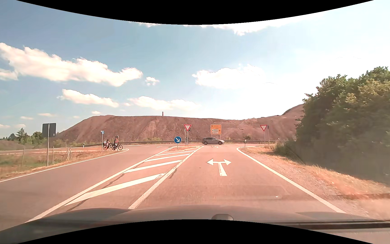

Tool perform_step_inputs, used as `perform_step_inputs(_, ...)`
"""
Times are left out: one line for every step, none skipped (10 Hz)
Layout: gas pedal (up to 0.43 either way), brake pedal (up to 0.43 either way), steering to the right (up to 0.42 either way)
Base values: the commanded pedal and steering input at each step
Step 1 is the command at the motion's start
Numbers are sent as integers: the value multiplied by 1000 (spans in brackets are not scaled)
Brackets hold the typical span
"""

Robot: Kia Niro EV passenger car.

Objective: Follow the waypoints while adhering to traffic rules and regulations

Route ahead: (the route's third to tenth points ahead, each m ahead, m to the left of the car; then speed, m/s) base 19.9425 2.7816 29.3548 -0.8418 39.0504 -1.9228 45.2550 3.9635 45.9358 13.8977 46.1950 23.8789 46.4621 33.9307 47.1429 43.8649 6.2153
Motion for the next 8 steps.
perform_step_inputs(20,0,10)
perform_step_inputs(20,0,11)
perform_step_inputs(20,0,15)
perform_step_inputs(28,0,18)
perform_step_inputs(28,0,18)
perform_step_inputs(28,0,18)
perform_step_inputs(28,0,18)
perform_step_inputs(28,0,17)
